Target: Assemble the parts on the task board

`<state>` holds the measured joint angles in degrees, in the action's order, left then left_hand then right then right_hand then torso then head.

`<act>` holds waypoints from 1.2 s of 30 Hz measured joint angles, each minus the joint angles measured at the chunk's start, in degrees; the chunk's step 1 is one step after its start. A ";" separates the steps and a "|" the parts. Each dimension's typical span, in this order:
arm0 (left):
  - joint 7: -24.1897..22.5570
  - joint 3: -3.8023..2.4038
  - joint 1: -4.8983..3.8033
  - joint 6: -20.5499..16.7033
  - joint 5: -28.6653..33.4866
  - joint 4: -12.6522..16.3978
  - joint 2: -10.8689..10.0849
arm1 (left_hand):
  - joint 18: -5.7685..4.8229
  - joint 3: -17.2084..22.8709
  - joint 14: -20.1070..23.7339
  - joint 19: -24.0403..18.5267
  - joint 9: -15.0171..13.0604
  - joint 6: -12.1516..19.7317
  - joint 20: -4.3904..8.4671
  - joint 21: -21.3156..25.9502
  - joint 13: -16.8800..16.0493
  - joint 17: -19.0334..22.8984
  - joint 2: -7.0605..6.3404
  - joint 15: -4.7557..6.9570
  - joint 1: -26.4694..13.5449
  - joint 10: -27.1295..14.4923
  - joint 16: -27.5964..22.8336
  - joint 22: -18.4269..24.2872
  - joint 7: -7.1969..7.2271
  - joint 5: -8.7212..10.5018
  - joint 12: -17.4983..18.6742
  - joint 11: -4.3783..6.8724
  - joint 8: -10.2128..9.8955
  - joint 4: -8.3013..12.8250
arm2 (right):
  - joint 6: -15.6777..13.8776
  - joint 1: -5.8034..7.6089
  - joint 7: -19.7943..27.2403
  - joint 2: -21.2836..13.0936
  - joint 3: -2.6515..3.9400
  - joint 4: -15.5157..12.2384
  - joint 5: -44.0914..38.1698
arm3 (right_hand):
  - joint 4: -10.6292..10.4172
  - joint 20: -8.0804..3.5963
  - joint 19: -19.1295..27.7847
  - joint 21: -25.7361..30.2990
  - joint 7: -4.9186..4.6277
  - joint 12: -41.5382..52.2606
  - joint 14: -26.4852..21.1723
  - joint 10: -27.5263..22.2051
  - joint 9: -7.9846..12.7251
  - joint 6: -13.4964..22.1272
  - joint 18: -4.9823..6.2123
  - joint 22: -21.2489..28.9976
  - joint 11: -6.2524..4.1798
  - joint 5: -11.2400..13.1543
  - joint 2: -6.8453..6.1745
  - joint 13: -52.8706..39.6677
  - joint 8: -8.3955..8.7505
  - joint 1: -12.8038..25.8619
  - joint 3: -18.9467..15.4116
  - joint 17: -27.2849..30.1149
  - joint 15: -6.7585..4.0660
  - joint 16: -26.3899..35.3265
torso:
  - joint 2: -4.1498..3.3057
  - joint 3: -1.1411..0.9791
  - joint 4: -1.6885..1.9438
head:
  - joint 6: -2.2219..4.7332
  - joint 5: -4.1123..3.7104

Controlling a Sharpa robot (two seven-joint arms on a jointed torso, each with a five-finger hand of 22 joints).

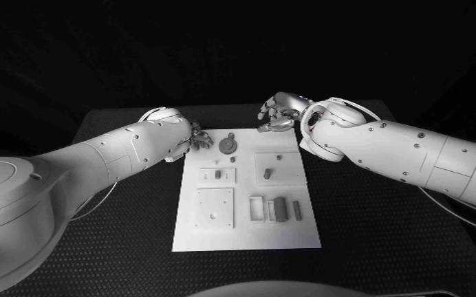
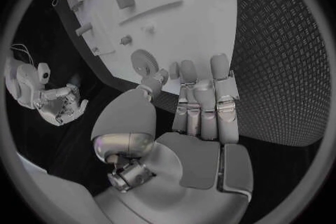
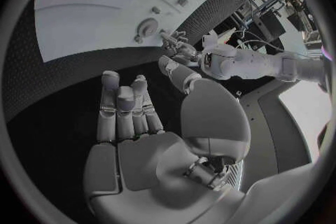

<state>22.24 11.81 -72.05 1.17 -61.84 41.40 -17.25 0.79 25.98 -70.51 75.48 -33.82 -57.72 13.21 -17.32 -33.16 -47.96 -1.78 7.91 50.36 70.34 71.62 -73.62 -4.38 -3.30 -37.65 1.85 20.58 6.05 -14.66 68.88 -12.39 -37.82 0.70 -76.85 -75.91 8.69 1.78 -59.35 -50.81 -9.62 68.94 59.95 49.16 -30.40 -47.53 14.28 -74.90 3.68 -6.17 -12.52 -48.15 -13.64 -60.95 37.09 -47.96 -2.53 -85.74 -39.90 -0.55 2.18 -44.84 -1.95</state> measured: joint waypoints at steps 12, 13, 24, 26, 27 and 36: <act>0.00 -0.02 0.01 -1.12 0.37 0.64 -0.44 | -0.01 2.27 -1.05 1.54 -0.57 -2.77 0.71 -0.33 0.16 -0.45 2.64 0.78 4.13 2.39 0.68 -0.97 2.09 -3.06 0.38 0.95 0.89 3.85 | 0.16 0.00 -0.01 0.02 0.00 0.10 0.00 | 0.00 0.00 0.00 0.00 0.01 0.00 0.00 0.00 0.05 0.18 0.00 0.00 0.00 0.00 0.00 0.00 0.00 0.00 0.00 0.00 0.00 0.00 | 0.00 0.02 0.00 | -0.12 -0.08; 0.02 -0.02 0.01 -1.18 0.38 0.70 -0.47 | -0.01 3.09 -1.06 1.86 -0.57 -2.91 0.76 -0.32 0.16 -0.52 2.28 0.78 4.51 2.67 0.71 -1.05 2.23 -2.81 0.38 1.05 0.96 3.82 | 0.18 0.00 -0.01 0.02 0.00 0.12 0.00 | 0.00 0.00 0.00 0.00 -0.02 0.00 0.00 0.00 0.05 0.20 0.01 0.00 0.00 0.00 0.00 0.00 0.00 0.00 0.00 0.00 0.00 0.00 | 0.00 0.02 0.00 | -0.14 -0.09; 0.31 -0.16 0.02 -1.67 0.46 2.21 -1.61 | -0.02 4.36 -1.83 2.97 -0.54 -4.21 1.12 -0.70 -0.56 -1.08 1.64 0.89 5.28 4.17 1.33 -1.33 2.75 -2.96 0.01 1.87 1.16 3.94 | 0.28 0.00 -0.02 0.13 0.00 0.38 0.00 | -0.16 0.08 0.08 0.00 -0.16 0.00 0.00 0.00 0.05 0.06 0.00 0.00 0.00 0.00 0.00 0.05 0.00 0.00 -0.16 0.00 0.00 0.00 | 0.00 0.01 0.00 | -0.21 -0.11; 0.43 -0.48 0.02 -1.77 0.72 3.00 -2.51 | -0.02 4.36 -1.99 2.98 -0.54 -4.26 1.12 -0.70 -0.68 -1.16 1.64 0.91 5.28 4.35 1.33 -1.33 2.79 -2.96 -0.01 1.74 1.16 3.95 | 0.30 0.00 -0.02 0.11 0.00 0.44 0.00 | -0.16 0.08 0.08 0.00 -0.16 0.00 0.00 0.00 0.05 0.06 0.00 0.00 0.00 0.00 0.00 0.05 0.00 0.00 -0.16 0.00 0.00 0.00 | 0.00 0.01 0.00 | -0.16 -0.09; 0.51 -0.53 -0.01 -1.81 0.96 3.55 -2.99 | -0.02 4.36 -1.99 2.99 -0.54 -4.41 1.13 -0.77 -0.76 -1.16 1.64 0.90 5.28 4.38 1.40 -1.33 2.93 -2.97 -0.01 1.76 1.16 3.95 | 0.30 0.00 -0.02 0.08 0.00 0.45 0.00 | -0.16 0.08 0.08 0.00 -0.16 -0.01 0.00 -0.04 0.05 0.06 0.00 0.00 0.04 0.00 0.00 0.05 0.00 0.00 -0.16 0.00 0.00 0.00 | 0.00 0.01 0.01 | -0.14 -0.08; 2.04 -0.79 -1.24 -2.59 6.68 14.81 -9.98 | -0.02 4.38 -2.28 3.39 -0.53 -4.73 1.13 -0.92 -1.13 -1.39 1.64 0.98 5.28 4.60 1.60 -1.32 2.87 -3.64 -0.52 1.96 1.18 3.99 | 0.36 0.00 -0.02 -0.22 0.00 0.63 0.00 | -0.32 0.08 0.08 0.00 -0.15 -0.01 0.00 -0.21 0.10 0.06 0.00 0.00 0.21 0.00 0.00 0.05 -0.05 0.00 0.00 0.00 0.00 0.00 | 0.08 -0.06 0.14 | -0.06 0.07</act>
<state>24.28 11.02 -73.29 -1.42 -55.16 56.22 -27.23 0.77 30.37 -72.80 78.87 -34.35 -62.45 14.33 -18.25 -34.29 -49.35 -0.14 8.88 55.64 74.95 73.22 -74.94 -1.51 -6.95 -38.16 3.81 21.76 10.04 -14.30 68.88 -12.42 -38.05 0.70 -76.22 -75.91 8.37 1.86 -59.27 -50.81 -9.76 68.94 59.94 48.95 -30.30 -47.47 14.28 -74.90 3.89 -6.17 -12.52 -48.11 -13.69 -60.95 37.08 -47.96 -2.52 -85.74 -39.82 -0.62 2.32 -44.90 -1.88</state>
